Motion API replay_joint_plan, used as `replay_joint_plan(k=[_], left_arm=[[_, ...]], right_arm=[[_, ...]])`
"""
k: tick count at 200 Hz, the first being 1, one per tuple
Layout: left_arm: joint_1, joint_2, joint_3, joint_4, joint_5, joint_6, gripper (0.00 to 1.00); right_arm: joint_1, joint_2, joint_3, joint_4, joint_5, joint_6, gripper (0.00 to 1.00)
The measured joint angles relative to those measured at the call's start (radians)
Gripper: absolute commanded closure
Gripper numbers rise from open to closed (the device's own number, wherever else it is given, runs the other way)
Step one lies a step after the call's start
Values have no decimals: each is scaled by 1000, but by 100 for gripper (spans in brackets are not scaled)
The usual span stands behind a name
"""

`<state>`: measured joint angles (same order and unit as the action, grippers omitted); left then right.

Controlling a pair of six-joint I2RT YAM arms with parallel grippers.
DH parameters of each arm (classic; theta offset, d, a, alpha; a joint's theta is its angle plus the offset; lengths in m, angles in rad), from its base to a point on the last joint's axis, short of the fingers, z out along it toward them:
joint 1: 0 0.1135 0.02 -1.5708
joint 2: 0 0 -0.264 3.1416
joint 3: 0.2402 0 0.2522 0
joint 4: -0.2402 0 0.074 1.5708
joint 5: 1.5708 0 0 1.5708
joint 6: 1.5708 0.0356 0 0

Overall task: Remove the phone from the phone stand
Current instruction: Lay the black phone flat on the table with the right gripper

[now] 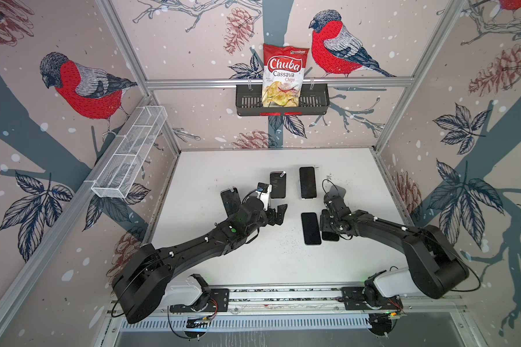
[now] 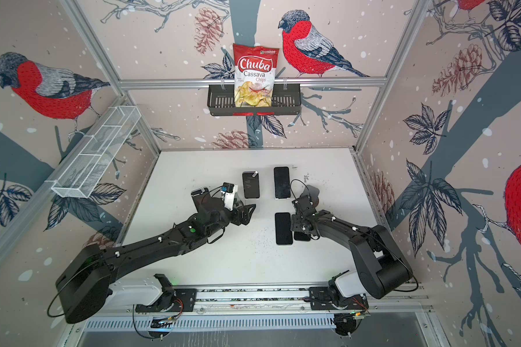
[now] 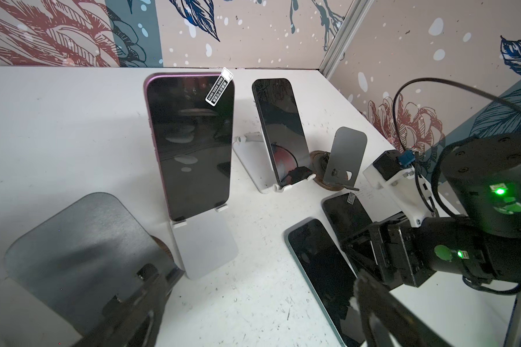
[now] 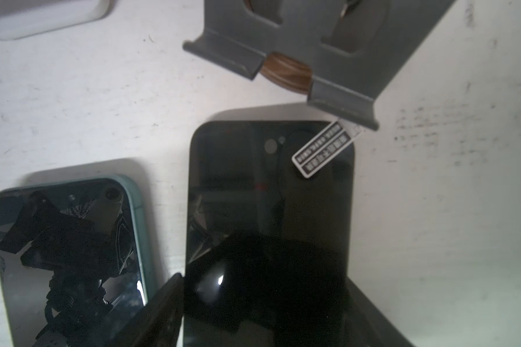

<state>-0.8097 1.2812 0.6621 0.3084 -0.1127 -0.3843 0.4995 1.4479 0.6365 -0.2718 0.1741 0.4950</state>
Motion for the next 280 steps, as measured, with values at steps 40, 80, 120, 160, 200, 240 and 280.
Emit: replay_joint_plan(k=[40, 80, 120, 160, 200, 240, 280], left_arm=[[0, 4, 14, 0, 0, 13, 3], [0, 4, 15, 0, 0, 17, 3], [0, 4, 15, -1, 0, 18, 3], [0, 1, 15, -6, 0, 18, 3], [0, -5, 11, -3, 0, 18, 3], [0, -9, -4, -3, 0, 17, 3], [0, -32, -21, -1, -2, 17, 3]], right_arm=[[-2, 2, 1, 2, 0, 0, 22], [-3, 11, 7, 7, 3, -2, 22], [-3, 17, 13, 3, 4, -2, 23], [8, 18, 16, -3, 11, 3, 25], [29, -18, -4, -26, -2, 14, 21], [30, -29, -4, -48, -12, 35, 17], [21, -14, 8, -60, 5, 53, 17]])
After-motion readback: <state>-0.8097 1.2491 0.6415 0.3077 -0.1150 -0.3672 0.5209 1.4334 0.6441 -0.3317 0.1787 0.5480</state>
